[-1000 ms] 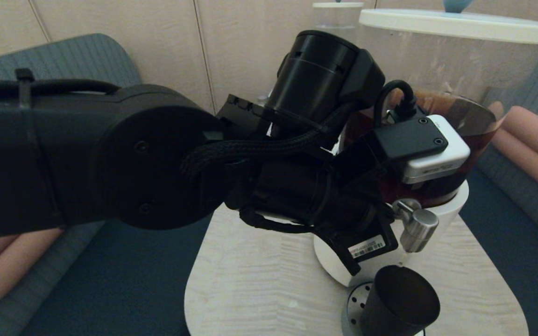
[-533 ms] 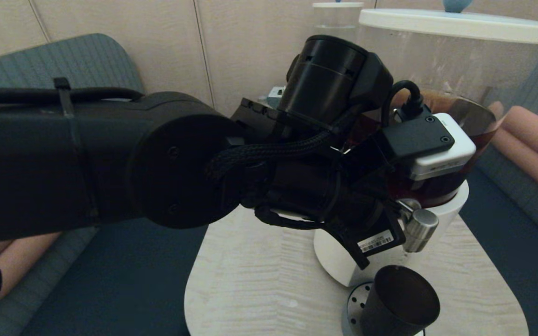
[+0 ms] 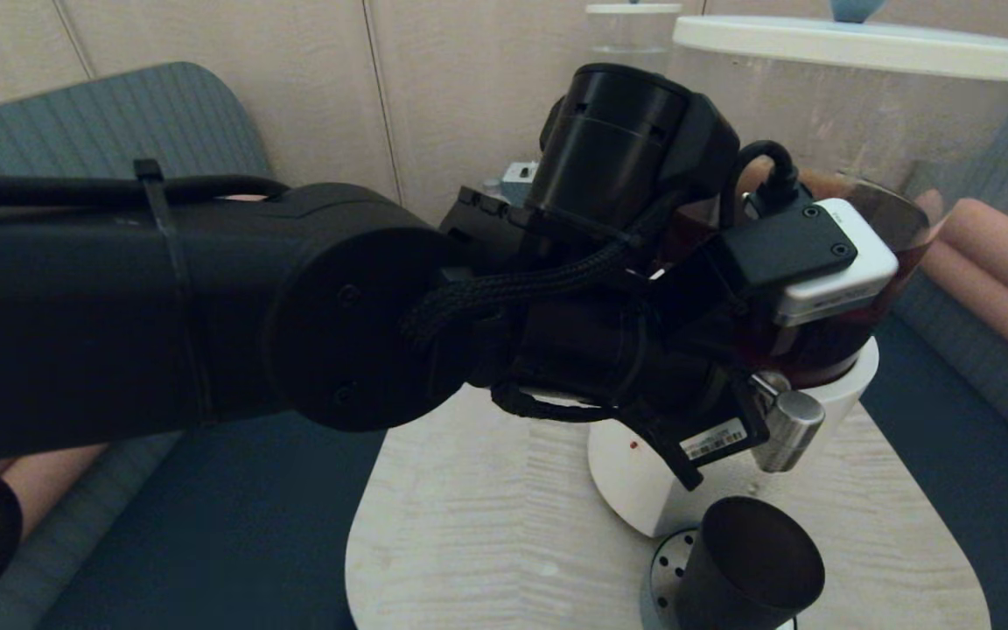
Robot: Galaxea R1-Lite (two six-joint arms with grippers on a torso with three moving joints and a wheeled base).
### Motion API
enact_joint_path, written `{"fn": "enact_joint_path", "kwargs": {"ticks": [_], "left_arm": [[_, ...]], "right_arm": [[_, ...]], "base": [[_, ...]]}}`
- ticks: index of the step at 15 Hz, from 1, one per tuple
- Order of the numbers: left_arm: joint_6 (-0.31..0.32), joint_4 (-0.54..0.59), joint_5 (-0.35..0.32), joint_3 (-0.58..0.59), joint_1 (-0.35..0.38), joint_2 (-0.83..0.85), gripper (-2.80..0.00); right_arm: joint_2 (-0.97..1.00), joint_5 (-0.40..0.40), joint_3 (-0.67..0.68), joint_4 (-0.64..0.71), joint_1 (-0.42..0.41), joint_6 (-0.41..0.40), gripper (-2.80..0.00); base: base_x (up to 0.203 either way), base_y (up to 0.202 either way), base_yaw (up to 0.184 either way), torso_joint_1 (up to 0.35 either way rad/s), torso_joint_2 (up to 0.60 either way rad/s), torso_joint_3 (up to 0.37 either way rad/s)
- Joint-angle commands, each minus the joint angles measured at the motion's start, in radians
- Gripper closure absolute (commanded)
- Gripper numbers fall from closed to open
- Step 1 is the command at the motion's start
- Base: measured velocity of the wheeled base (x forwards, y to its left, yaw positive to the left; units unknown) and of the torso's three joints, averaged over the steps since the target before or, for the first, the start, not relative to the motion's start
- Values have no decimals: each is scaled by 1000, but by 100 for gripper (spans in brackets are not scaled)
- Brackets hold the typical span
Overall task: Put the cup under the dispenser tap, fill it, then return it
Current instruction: Turn off the faucet
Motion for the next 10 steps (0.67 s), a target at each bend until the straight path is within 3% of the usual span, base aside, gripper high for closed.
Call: {"fn": "enact_joint_path", "kwargs": {"ticks": [1, 10], "left_arm": [[3, -12, -2, 0, 0, 1, 0], [9, -74, -3, 1, 0, 21, 0]], "right_arm": [[-2, 1, 9, 0, 0, -1, 0], [-2, 1, 9, 0, 0, -1, 0]], "base": [[0, 0, 0, 0, 0, 0], [0, 0, 0, 0, 0, 0]]}}
